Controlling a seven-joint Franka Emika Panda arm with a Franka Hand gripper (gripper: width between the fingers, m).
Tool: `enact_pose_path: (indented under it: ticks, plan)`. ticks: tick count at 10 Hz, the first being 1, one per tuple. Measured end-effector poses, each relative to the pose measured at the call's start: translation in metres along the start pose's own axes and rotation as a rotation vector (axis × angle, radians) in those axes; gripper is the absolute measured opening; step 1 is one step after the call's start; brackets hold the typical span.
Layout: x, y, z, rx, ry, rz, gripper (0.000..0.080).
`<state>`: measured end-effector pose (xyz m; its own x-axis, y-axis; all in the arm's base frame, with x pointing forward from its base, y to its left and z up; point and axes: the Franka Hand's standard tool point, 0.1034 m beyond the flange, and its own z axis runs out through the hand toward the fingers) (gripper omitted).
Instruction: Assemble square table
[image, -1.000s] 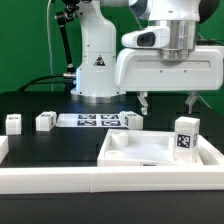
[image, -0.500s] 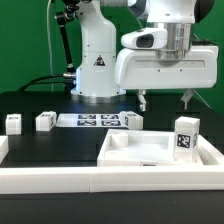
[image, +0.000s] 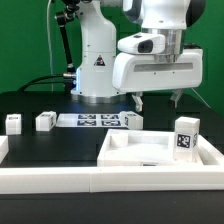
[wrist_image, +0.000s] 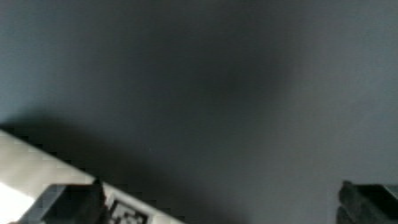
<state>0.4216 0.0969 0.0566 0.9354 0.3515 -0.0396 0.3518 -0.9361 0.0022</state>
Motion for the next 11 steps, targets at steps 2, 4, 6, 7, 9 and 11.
enact_pose_path:
  ticks: [2,4,6,7,9,11]
  plan:
    - [-0.008,-0.002,0.003,0.002,-0.012,-0.002,0.0649]
    - [-0.007,-0.002,0.003,0.002,-0.012,-0.002,0.0649]
    - [-0.013,0.006,0.008,0.004,-0.033,-0.027,0.0649]
    - [-0.016,0.013,0.011,0.003,-0.032,-0.037,0.0649]
    - [-0.026,0.016,0.015,0.029,-0.153,-0.038,0.0649]
    - [-0.023,0.012,0.014,0.05,-0.277,-0.024,0.0649]
